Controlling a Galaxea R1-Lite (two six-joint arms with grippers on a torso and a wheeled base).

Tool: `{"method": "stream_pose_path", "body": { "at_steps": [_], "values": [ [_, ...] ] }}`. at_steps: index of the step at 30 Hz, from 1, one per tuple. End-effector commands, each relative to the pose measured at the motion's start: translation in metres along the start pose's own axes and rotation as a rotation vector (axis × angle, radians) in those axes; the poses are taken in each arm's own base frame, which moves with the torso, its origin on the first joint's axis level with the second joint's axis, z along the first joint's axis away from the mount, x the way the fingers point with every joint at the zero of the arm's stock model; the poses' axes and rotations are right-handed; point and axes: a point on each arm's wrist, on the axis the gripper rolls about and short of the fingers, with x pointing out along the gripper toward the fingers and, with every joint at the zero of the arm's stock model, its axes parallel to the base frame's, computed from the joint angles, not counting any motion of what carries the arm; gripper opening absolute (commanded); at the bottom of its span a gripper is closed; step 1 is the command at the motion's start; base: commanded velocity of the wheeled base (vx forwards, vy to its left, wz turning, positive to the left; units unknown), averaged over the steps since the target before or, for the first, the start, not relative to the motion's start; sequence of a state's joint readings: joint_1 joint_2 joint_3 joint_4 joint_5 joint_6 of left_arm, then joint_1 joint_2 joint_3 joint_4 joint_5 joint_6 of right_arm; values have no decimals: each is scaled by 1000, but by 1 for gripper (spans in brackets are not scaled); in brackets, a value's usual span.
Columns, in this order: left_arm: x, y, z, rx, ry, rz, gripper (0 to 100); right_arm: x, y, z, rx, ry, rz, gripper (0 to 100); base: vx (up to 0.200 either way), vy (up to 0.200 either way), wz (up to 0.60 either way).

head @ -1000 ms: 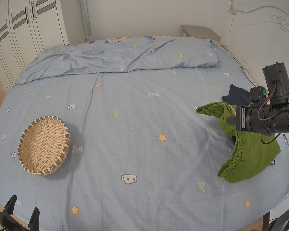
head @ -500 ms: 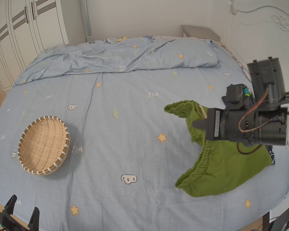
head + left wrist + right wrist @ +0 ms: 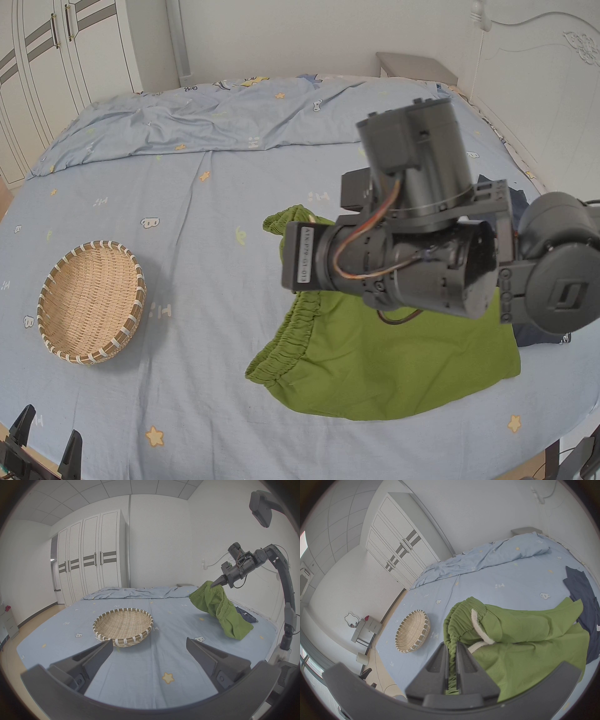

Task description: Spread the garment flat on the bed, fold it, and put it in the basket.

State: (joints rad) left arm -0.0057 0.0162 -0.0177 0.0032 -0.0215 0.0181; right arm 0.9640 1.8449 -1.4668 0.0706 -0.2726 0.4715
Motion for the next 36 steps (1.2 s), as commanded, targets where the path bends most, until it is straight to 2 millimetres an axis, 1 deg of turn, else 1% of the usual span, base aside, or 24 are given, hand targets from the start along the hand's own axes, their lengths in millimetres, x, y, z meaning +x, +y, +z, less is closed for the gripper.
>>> {"method": "stream_pose_path", "body": {
  "at_steps": [1,4,5,11,14,17,21,23,24,26,28,29,30,32,33,34,35,36],
  "values": [
    [1,0,-5,0,12,-1,100,34,14,-15,-11,37,-4,0,0,0,0],
    [1,0,-5,0,12,-1,100,44,17,-17,-5,34,-15,0,0,0,0],
    [1,0,-5,0,12,-1,100,47,17,-19,-9,38,-23,100,0,0,0],
    [1,0,-5,0,12,-1,100,58,14,-29,-29,66,-59,100,0,0,0],
    [1,0,-4,5,11,-2,100,69,12,-39,-50,96,-74,100,0,0,0],
    [1,0,-5,5,12,-4,100,71,10,-42,-48,103,-83,100,0,0,0],
    [1,0,-4,8,10,-10,100,68,-6,-47,-41,133,-123,100,0,0,0],
    [1,0,-4,11,10,-14,100,41,-33,-34,-8,115,-158,100,0,0,0],
    [1,0,-4,11,9,-14,100,39,-35,-33,-6,114,-160,100,0,0,0],
    [1,0,-4,11,10,-16,100,11,-68,-32,31,116,-198,100,0,0,0],
    [1,0,-4,12,9,-16,100,-2,-91,-31,71,100,-202,100,0,0,0],
    [1,0,-5,15,10,-16,100,-7,-99,-32,83,95,-202,100,0,0,0],
    [1,0,-4,28,2,-17,100,-18,-113,-38,107,88,-199,100,0,0,0],
    [1,0,-2,33,-4,-17,100,-20,-116,-39,112,82,-197,100,0,0,0],
    [-10,0,33,33,-149,-35,100,-34,-134,-47,148,32,-192,100,0,0,0],
    [-20,0,64,-4,-220,-79,100,-41,-143,-51,175,-15,-184,100,0,0,0],
    [-19,0,80,-32,-187,-129,100,-47,-147,-54,196,-56,-171,100,0,0,0],
    [-16,0,87,-36,-148,-164,100,-51,-149,-56,207,-76,-165,100,0,0,0]
  ]
}}
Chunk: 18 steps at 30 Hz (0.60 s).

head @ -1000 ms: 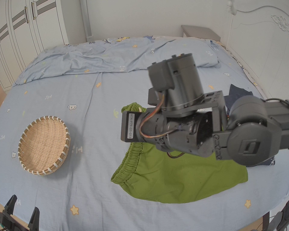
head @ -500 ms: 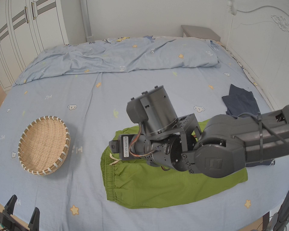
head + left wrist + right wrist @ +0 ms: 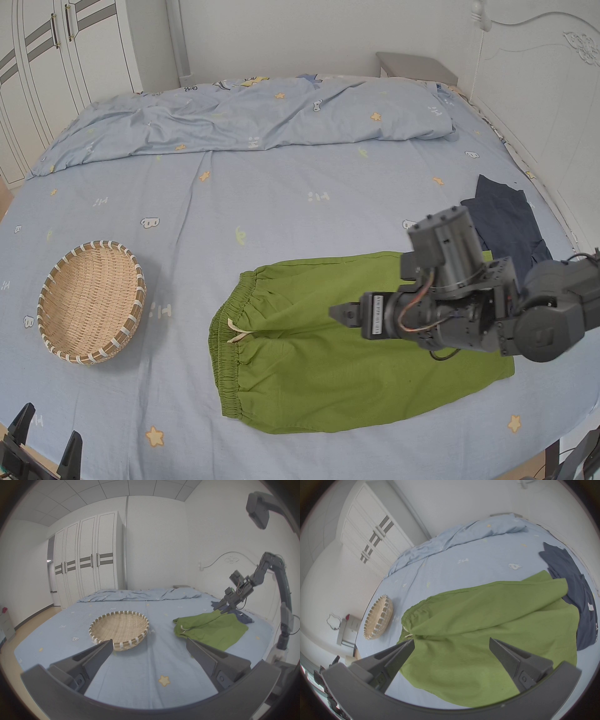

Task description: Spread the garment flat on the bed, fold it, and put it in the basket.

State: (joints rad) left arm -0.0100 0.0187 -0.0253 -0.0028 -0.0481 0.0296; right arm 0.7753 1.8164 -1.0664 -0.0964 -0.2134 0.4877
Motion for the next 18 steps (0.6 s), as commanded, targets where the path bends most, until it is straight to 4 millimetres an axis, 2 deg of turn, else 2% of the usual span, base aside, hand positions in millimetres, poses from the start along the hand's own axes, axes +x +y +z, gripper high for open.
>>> {"method": "stream_pose_path", "body": {
  "at_steps": [1,5,9,12,15,17,18],
  "values": [
    [-10,0,90,-46,-84,-181,100,-63,-72,-10,174,-235,51,100,0,0,0],
    [18,-5,90,-125,138,-408,100,-75,-90,-18,209,-296,29,100,0,0,0],
    [51,-8,81,-363,375,-573,100,-81,-109,-15,298,-328,-33,100,0,0,0],
    [72,-12,70,-448,506,-689,100,-81,-120,-16,322,-296,-94,100,0,0,0],
    [105,-18,57,-469,622,-747,100,-92,-120,-14,318,-275,-90,100,0,0,0],
    [119,-20,53,-462,645,-762,100,-96,-119,-16,307,-261,-81,100,0,0,0],
    [138,-24,49,-457,664,-770,100,-100,-119,-20,285,-249,-72,100,0,0,0]
  ]
}}
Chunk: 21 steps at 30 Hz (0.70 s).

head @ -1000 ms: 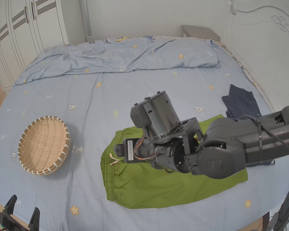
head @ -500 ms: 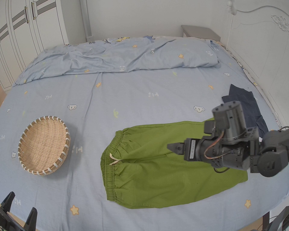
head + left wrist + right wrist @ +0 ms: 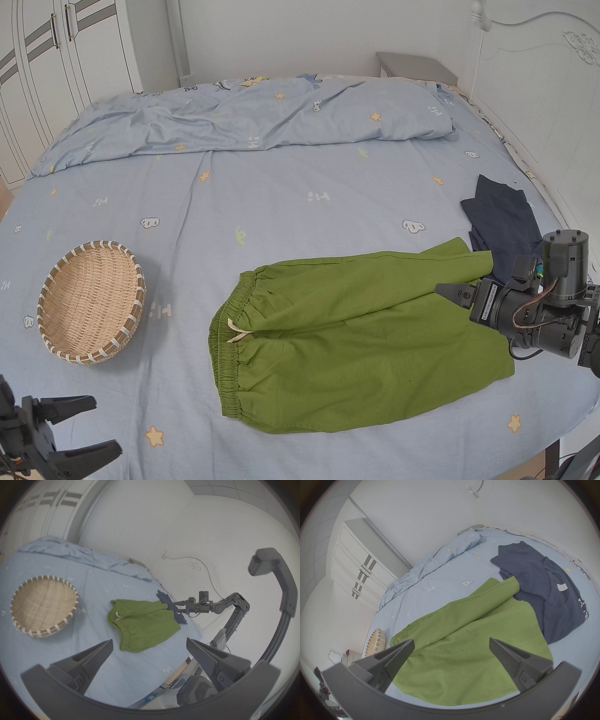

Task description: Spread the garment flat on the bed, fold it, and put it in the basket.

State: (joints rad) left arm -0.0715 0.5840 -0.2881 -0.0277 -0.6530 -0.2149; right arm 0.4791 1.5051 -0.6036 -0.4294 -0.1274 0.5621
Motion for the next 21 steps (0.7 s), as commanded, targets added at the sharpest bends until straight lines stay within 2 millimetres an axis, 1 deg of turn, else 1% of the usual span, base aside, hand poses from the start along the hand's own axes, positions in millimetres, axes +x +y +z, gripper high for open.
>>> {"method": "stream_pose_path", "body": {
  "at_steps": [1,3,4,5,6,7,9,12,13,15,19,21],
  "values": [
    [90,52,5,-218,310,-118,100,-34,-16,10,4,-32,8,100,0,0,0],
    [111,65,6,-188,321,-122,100,-37,-18,10,-21,-37,11,100,0,0,0],
    [111,65,6,-188,321,-122,100,-37,-18,10,-21,-37,11,100,0,0,0],
    [122,72,5,-141,320,-127,100,-39,-18,10,-37,-39,14,100,0,0,0],
    [128,77,0,-99,330,-133,100,-42,-19,9,-45,-43,16,100,0,0,0],
    [130,80,-7,-67,352,-140,100,-44,-20,9,-52,-48,17,100,0,0,0],
    [132,83,-15,-57,384,-153,100,-47,-19,9,-58,-57,22,100,0,0,0],
    [150,92,-29,-51,466,-163,100,-52,-18,12,-61,-75,31,100,0,0,0],
    [155,94,-31,-48,474,-168,100,-53,-18,11,-62,-75,33,100,0,0,0],
    [157,95,-32,-44,471,-168,100,-53,-18,11,-63,-75,33,100,0,0,0],
    [164,94,-29,-1,441,-161,100,-55,-18,12,-65,-81,36,100,0,0,0],
    [168,97,-32,0,453,-140,100,-57,-18,13,-65,-90,39,100,0,0,0]
  ]
}}
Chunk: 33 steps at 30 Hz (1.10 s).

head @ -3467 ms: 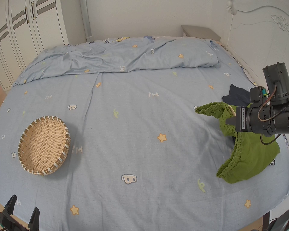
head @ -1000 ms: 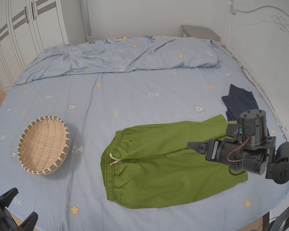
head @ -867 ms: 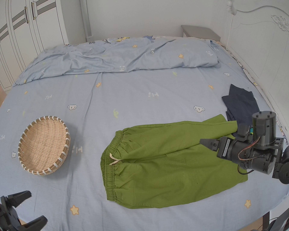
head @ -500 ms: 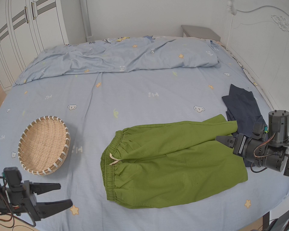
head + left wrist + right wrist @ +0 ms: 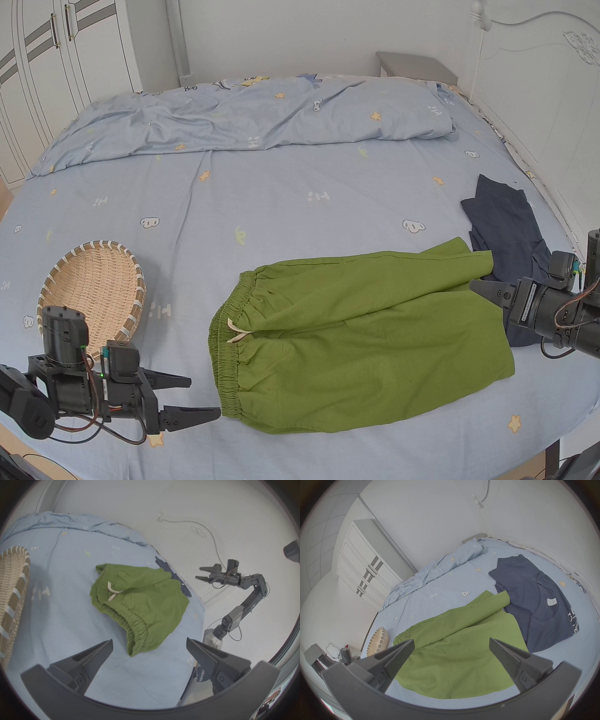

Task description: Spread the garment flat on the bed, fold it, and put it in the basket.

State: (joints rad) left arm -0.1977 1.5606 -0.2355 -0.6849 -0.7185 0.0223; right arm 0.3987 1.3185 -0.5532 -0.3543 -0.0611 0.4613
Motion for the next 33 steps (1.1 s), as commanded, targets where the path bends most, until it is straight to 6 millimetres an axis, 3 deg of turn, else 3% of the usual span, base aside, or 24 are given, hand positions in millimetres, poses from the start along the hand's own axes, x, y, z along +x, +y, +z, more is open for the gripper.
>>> {"method": "stream_pose_path", "body": {
  "at_steps": [1,16,25,26,33],
  "values": [
    [27,15,-16,-47,112,-3,100,-13,0,3,-6,-38,17,100,0,0,0],
    [61,23,-25,17,94,-51,100,-12,-1,1,-21,-32,17,100,0,0,0],
    [67,25,-30,20,69,-56,100,-12,0,0,-23,-29,22,100,0,0,0],
    [67,25,-30,23,67,-58,0,-12,0,0,-23,-29,22,100,0,0,0],
    [67,25,-30,12,56,-58,0,-12,0,0,-23,-29,22,100,0,0,0]
  ]
}}
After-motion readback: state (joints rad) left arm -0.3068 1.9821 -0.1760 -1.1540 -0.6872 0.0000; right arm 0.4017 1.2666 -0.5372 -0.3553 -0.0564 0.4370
